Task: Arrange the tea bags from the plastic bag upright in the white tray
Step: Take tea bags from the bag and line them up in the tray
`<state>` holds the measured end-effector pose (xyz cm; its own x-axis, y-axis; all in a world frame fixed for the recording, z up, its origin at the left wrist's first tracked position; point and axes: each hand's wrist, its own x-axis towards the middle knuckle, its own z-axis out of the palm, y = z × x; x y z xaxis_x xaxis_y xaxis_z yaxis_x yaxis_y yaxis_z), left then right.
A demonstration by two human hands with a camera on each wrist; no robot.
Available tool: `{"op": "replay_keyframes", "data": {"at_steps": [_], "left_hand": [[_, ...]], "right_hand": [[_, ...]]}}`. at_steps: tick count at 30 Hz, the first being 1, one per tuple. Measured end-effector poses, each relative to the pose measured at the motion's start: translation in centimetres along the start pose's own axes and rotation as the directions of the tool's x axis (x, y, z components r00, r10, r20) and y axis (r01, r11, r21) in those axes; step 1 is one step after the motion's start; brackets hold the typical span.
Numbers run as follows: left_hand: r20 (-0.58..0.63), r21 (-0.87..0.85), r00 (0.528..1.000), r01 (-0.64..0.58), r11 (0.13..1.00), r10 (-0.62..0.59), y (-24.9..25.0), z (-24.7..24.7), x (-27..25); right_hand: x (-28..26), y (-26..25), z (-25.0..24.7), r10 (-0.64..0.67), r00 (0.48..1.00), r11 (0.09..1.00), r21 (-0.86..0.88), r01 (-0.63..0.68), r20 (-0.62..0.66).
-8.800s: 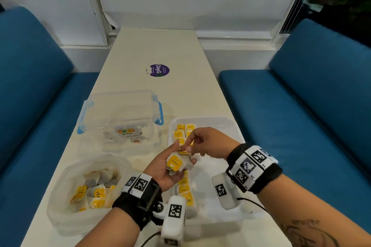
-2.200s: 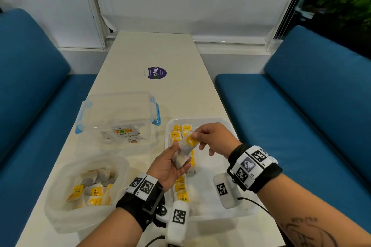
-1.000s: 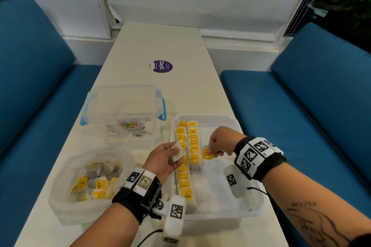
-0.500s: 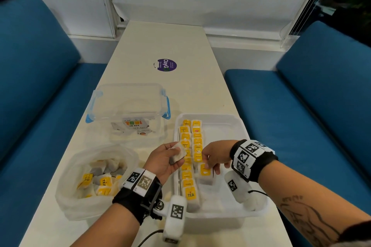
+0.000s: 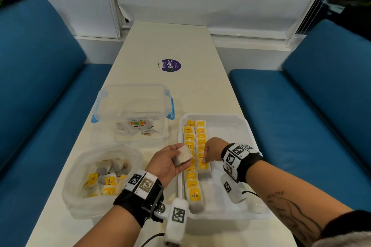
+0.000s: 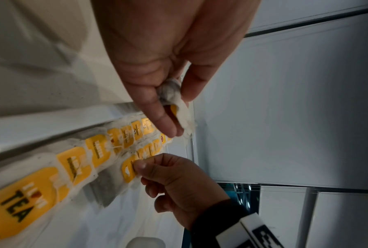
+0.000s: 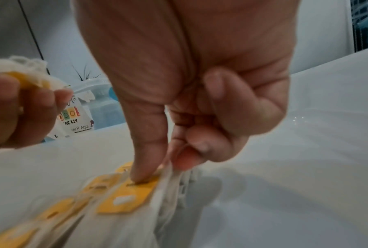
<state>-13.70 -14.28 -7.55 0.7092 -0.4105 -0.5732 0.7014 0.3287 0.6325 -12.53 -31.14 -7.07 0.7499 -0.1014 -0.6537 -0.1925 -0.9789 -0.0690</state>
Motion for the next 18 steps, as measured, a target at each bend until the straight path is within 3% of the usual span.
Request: {"op": "replay_keyframes", "data": {"at_steps": [2, 4, 6, 8, 10, 12, 14, 18], "left_hand": [[0.014, -0.001, 1.000, 0.002, 1.000, -0.002, 0.0, 0.2, -0.1], [0.021, -0.009, 1.000, -0.005, 1.000, 0.006, 0.0, 0.5, -0.1], [0.033, -0.021, 0.999, -0.004, 1.000, 0.005, 0.1, 1.1, -0.1], [0.048, -0.004, 0.999, 0.012, 1.000, -0.012, 0.1, 1.9, -0.2], [0.052, 0.035, 0.998, 0.040, 0.999, -0.041, 0.1, 2.6, -0.5], [0.067, 0.077, 0.995, 0.067, 0.995, -0.072, 0.1, 3.2, -0.6], [0.093, 0.108, 0.991, 0.091, 0.990, -0.101, 0.1, 3.5, -0.7], [0.107, 0.166, 0.986, 0.111, 0.980, -0.130, -0.1, 4.1, -0.8]], "right_hand": [[-0.2, 0.2, -0.2, 0.010, 0.995, 0.998, 0.068, -0.003, -0.100], [-1.2, 0.6, -0.9, -0.008, 0.978, 0.963, 0.262, 0.064, -0.211], [-2.5, 0.7, -1.5, -0.048, 0.968, 0.841, 0.513, 0.172, -0.246], [-4.1, 0.6, -2.1, -0.135, 0.954, 0.723, 0.632, 0.279, -0.266], [-5.0, 0.9, -2.2, -0.246, 0.910, 0.704, 0.585, 0.404, -0.333], [-5.7, 1.2, -2.0, -0.317, 0.862, 0.750, 0.452, 0.483, -0.394], [-6.1, 1.8, -1.7, -0.310, 0.854, 0.770, 0.416, 0.483, -0.419], [-7.1, 3.1, -1.6, -0.281, 0.847, 0.723, 0.480, 0.496, -0.451]]}}
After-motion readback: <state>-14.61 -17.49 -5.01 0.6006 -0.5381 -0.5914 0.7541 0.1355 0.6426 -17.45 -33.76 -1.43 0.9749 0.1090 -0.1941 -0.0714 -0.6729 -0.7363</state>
